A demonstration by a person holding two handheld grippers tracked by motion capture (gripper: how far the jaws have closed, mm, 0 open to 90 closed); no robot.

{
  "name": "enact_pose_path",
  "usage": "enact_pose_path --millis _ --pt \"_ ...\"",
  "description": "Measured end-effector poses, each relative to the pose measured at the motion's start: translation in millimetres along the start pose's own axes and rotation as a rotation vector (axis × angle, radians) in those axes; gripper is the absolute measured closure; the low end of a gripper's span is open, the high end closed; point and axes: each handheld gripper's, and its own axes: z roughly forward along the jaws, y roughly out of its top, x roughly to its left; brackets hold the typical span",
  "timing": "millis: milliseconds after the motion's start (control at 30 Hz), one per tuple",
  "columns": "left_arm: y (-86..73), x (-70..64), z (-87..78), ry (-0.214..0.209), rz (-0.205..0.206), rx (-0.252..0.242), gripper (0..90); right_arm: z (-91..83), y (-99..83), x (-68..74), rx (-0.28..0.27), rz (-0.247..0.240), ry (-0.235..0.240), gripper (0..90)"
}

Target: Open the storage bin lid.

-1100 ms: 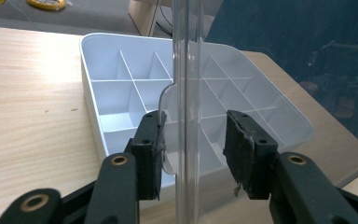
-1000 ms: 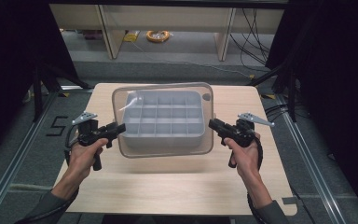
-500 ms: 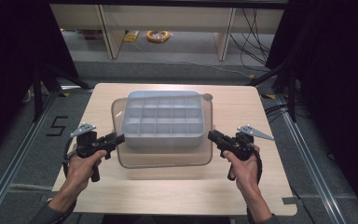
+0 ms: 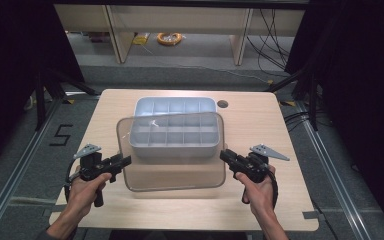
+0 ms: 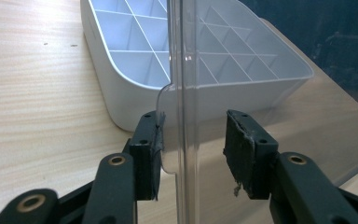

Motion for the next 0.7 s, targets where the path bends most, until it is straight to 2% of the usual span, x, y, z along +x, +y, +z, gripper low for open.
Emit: enact_pose_path --millis 33,67,200,267,300,433,500,700 --pt "-1.0 -0.2 -1.0 -0.002 0.003 0.002 57.2 -1.3 -1.1 1.8 0.013 0.023 -0.004 72.5" --pt "-1.8 -0.9 -1.6 -0.006 0.004 -0.001 57.3 -2.0 -3.1 1.0 0.005 0.025 0.018 72.6" --pt "-3.4 -3.6 -5.9 -0.002 0.007 0.0 57.4 -5.2 -9.7 0.1 0.005 0.028 0.016 72.9" --pt "-5.1 -5.6 -8.7 -0.008 0.011 -0.003 57.4 -11.9 -11.7 4.1 0.003 0.05 0.027 73.1" --pt "-6.9 -6.8 -10.3 -0.012 0.013 0.002 57.5 -13.0 -12.7 3.8 -0.004 0.037 0.02 73.4" --pt "-11.6 -8.5 -11.4 -0.024 -0.002 0.009 57.5 -20.7 -15.4 7.0 -0.003 0.052 0.025 73.6" --pt "-13.8 -9.2 -11.8 -0.027 -0.002 0.015 57.5 -23.8 -19.7 7.0 -0.009 0.043 0.027 73.7" --pt "-18.0 -7.9 -11.4 -0.025 -0.002 0.026 57.7 -26.6 -28.9 6.4 0.019 0.057 0.027 73.9"
